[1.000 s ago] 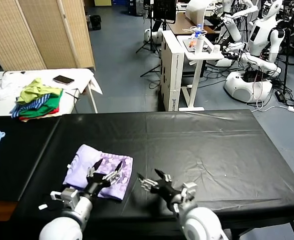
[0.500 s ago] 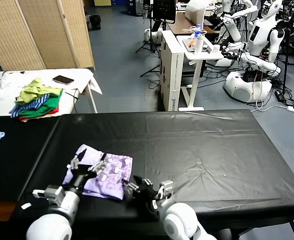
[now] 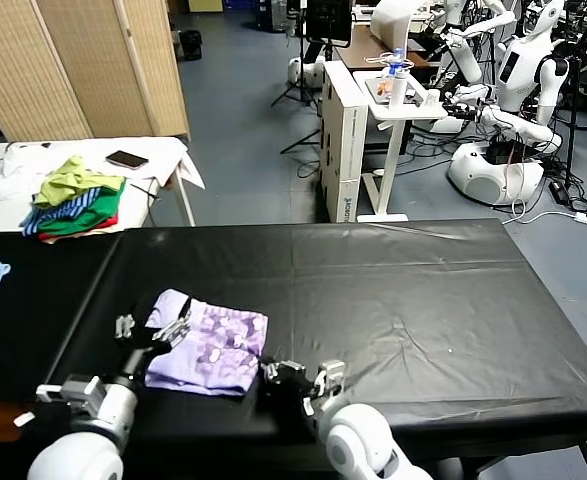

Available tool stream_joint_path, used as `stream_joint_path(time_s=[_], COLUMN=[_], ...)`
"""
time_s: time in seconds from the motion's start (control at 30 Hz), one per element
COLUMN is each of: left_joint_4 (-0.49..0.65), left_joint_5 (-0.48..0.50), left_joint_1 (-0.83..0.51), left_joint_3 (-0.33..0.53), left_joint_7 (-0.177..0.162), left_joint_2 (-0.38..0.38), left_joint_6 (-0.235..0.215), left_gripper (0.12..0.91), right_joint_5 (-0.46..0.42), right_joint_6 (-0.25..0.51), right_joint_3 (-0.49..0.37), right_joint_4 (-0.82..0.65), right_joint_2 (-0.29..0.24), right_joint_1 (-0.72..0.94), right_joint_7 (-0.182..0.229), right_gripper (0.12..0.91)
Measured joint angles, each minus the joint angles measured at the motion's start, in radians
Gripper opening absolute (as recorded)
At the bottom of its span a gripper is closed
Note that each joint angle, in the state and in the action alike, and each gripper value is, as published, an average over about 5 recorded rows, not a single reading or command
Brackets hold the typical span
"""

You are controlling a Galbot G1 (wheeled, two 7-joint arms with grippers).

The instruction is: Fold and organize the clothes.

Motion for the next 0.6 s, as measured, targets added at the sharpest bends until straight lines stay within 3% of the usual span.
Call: stream_joint_path(time_s=[0.17,0.3,0.6], left_joint_4=[0.012,0.027,0.045], left_joint_5=[0.003,0.013,0.038], left_joint_1=[0.008,0.009,0.029], left_joint_3=[-0.01,-0.01,-0.018], left_joint_7=[-0.001,-0.001,-0.003], left_joint_2=[0.001,0.003,-0.005], left_joint_6=[-0.019,-0.042,-0.079], left_gripper=[0.907,0.907,0.907], right_joint_5=[0.0,-0.032,-0.112], right_joint_6=[-0.069,-0.111,-0.104], right_joint_3=[0.064,0.128,0.207], right_joint_4=[0.068,0.111,0.124], right_joint_2=[-0.051,-0.11,-0.181], right_joint_1=[-0.034,-0.051,-0.041], right_joint_7=[0.003,-0.021,-0.062], right_gripper=[0.139,0.139,0.139])
